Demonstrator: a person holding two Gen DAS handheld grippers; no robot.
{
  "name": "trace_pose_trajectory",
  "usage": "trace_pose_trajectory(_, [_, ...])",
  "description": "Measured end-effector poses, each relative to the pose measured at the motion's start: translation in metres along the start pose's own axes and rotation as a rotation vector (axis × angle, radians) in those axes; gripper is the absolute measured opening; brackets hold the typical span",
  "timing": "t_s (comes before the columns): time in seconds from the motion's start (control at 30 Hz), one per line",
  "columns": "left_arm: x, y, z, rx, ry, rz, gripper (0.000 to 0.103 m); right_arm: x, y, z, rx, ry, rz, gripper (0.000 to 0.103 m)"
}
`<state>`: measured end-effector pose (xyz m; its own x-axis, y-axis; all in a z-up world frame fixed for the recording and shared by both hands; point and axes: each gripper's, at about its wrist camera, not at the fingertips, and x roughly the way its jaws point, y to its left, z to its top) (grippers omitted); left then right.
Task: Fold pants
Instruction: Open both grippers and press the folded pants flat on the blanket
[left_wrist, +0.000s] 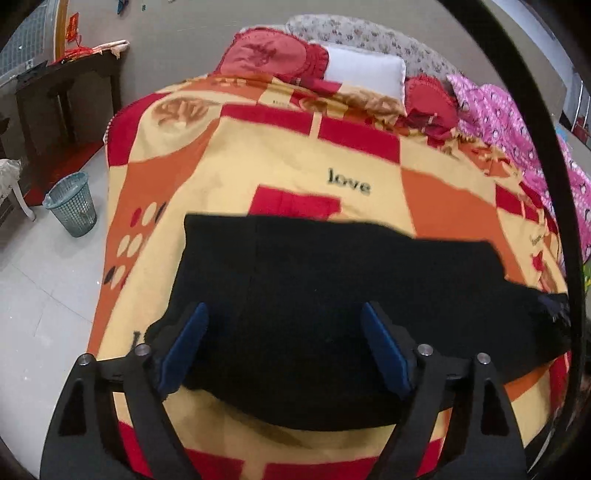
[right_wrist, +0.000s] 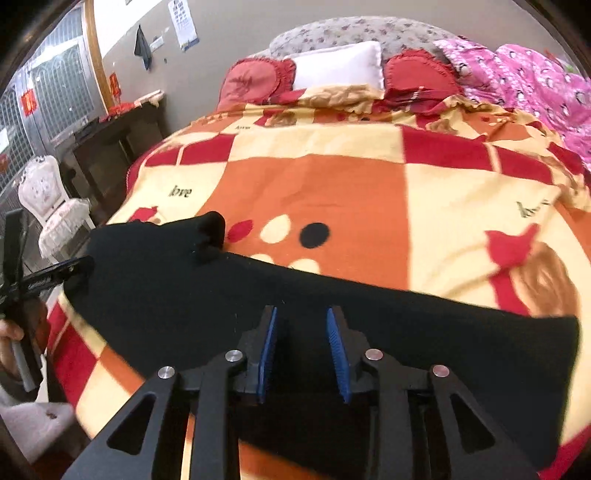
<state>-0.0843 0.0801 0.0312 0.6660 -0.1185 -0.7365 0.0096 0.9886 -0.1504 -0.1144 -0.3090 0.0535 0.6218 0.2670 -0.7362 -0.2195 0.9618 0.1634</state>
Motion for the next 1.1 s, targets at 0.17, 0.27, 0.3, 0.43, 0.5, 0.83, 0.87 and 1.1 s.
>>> trace_pose_trajectory(0.17, [-0.017,-0.029,0.012,0.031,-0.053,-0.055,0.085,-0.027,-0.012,-0.014,-0.020,-0.008,-0.033,0.036])
trace_pose_trajectory(0.27, [-0.014,-0.058,0.015,0.094,-0.051,-0.077,0.085,-0.028,-0.026,-0.023,0.000,0.014,-0.066,0.036])
trace_pose_trajectory(0.3, [-0.012,-0.070,0.015,0.112,-0.040,-0.094,0.085,-0.029,-0.030,-0.026,0.009,0.017,-0.077,0.036])
trace_pose_trajectory(0.43, [-0.001,-0.107,0.014,0.170,-0.013,-0.145,0.085,-0.033,-0.048,-0.037,0.049,0.027,-0.104,0.036])
trace_pose_trajectory(0.5, [0.004,-0.123,0.013,0.193,-0.002,-0.158,0.085,-0.033,-0.057,-0.039,0.064,0.027,-0.118,0.036])
trace_pose_trajectory(0.83, [0.050,-0.179,0.006,0.264,0.103,-0.144,0.085,-0.022,-0.080,-0.031,0.109,-0.024,-0.097,0.037])
trace_pose_trajectory(0.87, [0.052,-0.182,0.005,0.275,0.093,-0.128,0.085,-0.021,-0.082,-0.030,0.119,-0.028,-0.087,0.037])
trace_pose_trajectory(1.1, [0.034,-0.200,0.012,0.300,0.100,-0.193,0.085,-0.069,-0.097,-0.054,0.204,-0.076,-0.089,0.070])
